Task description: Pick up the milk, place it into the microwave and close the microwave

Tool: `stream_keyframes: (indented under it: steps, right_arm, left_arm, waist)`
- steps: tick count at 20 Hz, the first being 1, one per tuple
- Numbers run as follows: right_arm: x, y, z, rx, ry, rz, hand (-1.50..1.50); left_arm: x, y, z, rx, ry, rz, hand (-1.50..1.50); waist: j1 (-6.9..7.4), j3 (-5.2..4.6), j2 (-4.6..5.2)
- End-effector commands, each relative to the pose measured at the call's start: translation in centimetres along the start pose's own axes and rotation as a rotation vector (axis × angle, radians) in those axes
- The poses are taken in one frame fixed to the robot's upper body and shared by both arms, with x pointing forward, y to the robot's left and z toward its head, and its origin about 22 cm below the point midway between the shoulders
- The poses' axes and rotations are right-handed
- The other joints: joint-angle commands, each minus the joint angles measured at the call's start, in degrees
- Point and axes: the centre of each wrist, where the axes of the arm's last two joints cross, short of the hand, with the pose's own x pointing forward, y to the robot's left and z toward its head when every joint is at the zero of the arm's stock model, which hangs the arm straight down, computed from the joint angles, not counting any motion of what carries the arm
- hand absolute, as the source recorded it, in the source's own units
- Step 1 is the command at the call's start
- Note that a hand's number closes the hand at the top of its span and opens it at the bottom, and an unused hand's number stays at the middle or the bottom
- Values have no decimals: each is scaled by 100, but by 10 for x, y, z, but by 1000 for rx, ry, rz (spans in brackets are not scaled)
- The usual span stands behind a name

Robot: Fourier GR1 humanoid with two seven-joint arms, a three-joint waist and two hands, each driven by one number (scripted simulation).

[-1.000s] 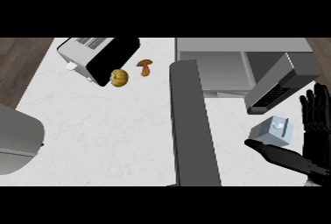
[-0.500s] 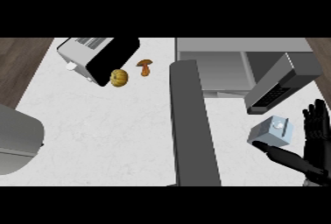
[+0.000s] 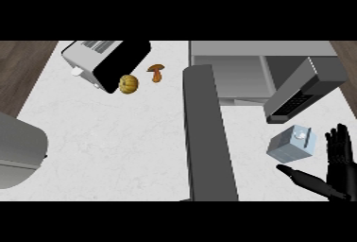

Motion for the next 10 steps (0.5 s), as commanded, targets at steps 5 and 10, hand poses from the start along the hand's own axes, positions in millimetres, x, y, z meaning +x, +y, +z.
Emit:
stream_keyframes:
  steps: [5,10]
  right_arm:
    - [-39,15,-6,38,-17,18,-150]
    - [-55,14,-7,5,6,50,-150]
  left_arm:
    - [-9,-4,-9,-6,0,4,-150]
    - [-9,1,6,0,2,11,-150]
  waist:
    - [-1,-1,6]
    - [6,-2,2]
